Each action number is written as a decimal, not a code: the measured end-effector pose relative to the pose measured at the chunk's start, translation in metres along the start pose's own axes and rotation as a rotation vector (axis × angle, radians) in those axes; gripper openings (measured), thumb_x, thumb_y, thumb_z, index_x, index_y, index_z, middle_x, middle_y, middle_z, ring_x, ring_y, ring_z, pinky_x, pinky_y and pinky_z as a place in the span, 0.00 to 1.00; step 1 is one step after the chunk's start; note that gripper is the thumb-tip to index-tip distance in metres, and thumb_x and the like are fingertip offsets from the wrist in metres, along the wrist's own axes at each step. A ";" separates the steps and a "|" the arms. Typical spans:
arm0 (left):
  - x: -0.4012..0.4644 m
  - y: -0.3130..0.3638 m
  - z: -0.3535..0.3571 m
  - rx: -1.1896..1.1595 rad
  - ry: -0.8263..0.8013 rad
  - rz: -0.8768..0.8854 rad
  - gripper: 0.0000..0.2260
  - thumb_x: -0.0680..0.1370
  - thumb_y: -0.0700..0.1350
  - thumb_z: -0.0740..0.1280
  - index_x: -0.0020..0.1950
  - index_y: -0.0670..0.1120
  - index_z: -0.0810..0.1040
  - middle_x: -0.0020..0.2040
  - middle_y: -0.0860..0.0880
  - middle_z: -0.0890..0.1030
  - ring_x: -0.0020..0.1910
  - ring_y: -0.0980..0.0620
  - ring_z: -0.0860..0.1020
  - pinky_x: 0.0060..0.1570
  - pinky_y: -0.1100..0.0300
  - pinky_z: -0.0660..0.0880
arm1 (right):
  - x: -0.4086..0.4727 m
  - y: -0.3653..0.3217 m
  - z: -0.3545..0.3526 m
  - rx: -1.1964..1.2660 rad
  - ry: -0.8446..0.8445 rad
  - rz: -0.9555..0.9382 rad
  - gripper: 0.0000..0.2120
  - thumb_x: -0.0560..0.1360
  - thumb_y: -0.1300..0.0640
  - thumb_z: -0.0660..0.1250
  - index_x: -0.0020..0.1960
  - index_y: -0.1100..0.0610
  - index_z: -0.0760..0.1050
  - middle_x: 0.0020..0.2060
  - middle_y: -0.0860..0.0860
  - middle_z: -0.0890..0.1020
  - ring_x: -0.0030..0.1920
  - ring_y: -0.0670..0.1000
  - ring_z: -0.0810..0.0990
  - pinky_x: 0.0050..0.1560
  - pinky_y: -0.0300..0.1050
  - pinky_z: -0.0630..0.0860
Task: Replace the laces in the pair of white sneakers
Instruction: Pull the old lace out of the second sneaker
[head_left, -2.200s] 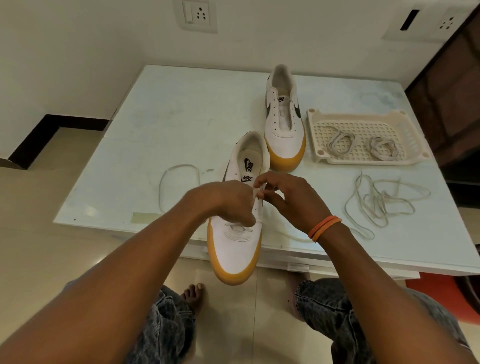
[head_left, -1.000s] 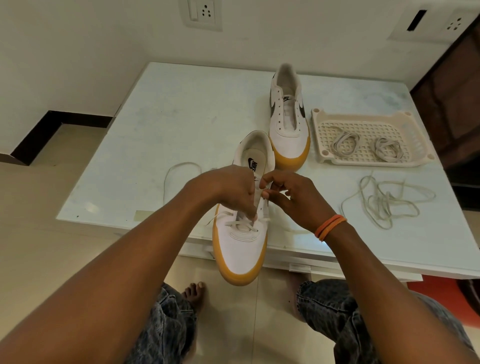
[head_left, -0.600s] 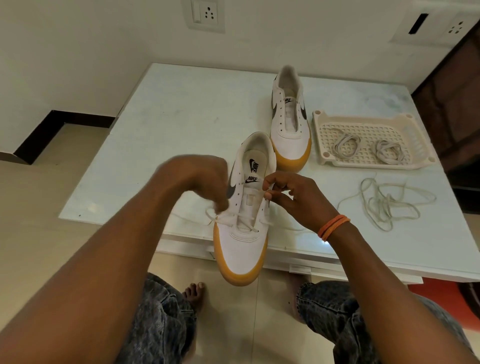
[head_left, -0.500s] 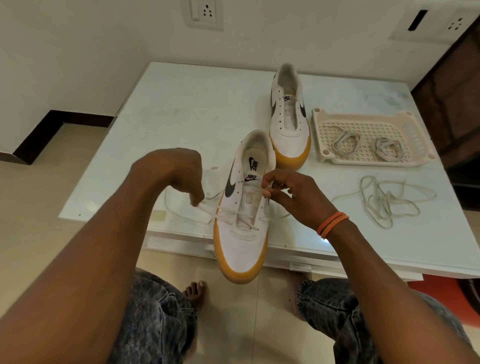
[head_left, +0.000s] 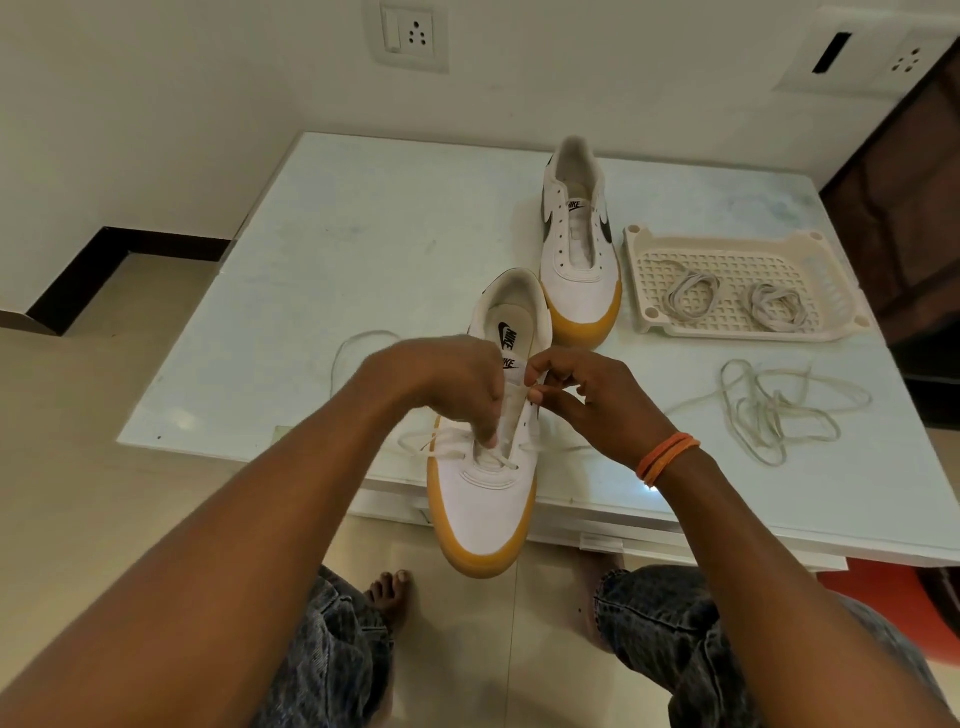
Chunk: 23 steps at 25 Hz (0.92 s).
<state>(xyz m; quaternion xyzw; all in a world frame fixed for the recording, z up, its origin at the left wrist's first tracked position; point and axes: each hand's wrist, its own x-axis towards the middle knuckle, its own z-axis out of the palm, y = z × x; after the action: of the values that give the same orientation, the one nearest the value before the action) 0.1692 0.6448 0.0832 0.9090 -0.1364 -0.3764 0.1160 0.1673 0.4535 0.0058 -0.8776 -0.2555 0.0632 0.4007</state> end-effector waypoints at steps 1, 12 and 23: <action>-0.007 -0.010 -0.009 0.009 0.013 -0.059 0.07 0.69 0.47 0.77 0.36 0.46 0.81 0.37 0.49 0.81 0.40 0.51 0.78 0.45 0.56 0.76 | 0.000 0.000 0.000 0.006 -0.001 0.003 0.05 0.76 0.55 0.69 0.51 0.49 0.77 0.45 0.47 0.81 0.47 0.46 0.79 0.52 0.47 0.77; 0.006 -0.009 0.003 0.072 0.200 0.045 0.08 0.69 0.50 0.77 0.42 0.48 0.83 0.45 0.51 0.82 0.45 0.53 0.79 0.48 0.56 0.77 | 0.001 0.000 0.001 0.005 0.009 -0.010 0.05 0.76 0.56 0.70 0.51 0.49 0.77 0.44 0.47 0.81 0.46 0.46 0.79 0.51 0.49 0.78; -0.016 -0.055 -0.025 0.175 0.152 -0.300 0.10 0.70 0.47 0.76 0.36 0.48 0.75 0.45 0.48 0.81 0.48 0.47 0.79 0.52 0.50 0.78 | 0.000 -0.002 -0.001 0.018 0.005 -0.023 0.05 0.76 0.55 0.70 0.50 0.48 0.77 0.44 0.47 0.81 0.46 0.48 0.79 0.51 0.50 0.78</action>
<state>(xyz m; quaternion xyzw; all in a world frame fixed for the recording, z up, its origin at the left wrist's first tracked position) 0.1846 0.7043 0.0937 0.9516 -0.0222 -0.3063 -0.0109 0.1671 0.4537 0.0079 -0.8711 -0.2639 0.0585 0.4100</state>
